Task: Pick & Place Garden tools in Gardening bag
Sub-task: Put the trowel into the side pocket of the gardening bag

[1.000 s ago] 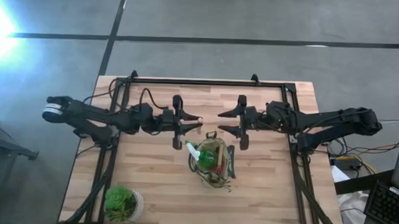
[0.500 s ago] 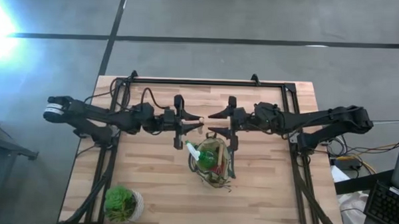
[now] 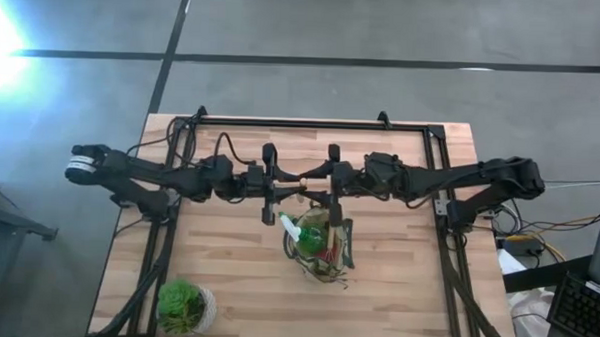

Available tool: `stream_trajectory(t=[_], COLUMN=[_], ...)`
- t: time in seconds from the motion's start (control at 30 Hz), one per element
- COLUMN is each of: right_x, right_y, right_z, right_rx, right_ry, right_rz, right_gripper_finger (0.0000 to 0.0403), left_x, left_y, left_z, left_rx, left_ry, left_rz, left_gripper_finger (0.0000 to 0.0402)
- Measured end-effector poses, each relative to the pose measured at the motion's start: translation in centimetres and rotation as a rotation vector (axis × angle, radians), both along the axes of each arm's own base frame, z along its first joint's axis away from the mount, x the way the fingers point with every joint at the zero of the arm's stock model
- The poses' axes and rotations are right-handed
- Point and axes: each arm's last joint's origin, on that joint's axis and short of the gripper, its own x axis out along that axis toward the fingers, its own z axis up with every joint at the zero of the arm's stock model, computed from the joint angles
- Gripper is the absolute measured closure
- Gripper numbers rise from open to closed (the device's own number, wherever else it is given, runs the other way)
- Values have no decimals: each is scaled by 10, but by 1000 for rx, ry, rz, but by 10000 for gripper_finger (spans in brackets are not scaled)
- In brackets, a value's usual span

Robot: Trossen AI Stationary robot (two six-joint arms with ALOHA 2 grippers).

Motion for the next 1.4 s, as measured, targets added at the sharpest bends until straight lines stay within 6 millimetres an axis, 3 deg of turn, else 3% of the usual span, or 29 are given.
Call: stream_trajectory(t=[0.3, 0.6, 0.9, 1.1, 1.4], right_x=[3, 3, 3, 3, -5], right_y=[2, 2, 2, 2, 0], right_z=[3, 1, 1, 1, 4], right_rx=[-4, -19, -23, -21, -48], right_ry=[20, 42, 44, 46, 82], right_rz=[4, 6, 7, 5, -21], right_gripper_finger=[250, 345, 346, 346, 346], left_x=[0, 0, 0, 0, 0], left_y=[0, 0, 1, 0, 5], left_z=[0, 1, 1, -1, -4], left_rx=[-2, -22, -36, -38, -122], left_ry=[2, -2, 5, 20, 53], left_rz=[0, 1, -3, 5, 189], left_gripper_finger=[335, 335, 334, 246, 126])
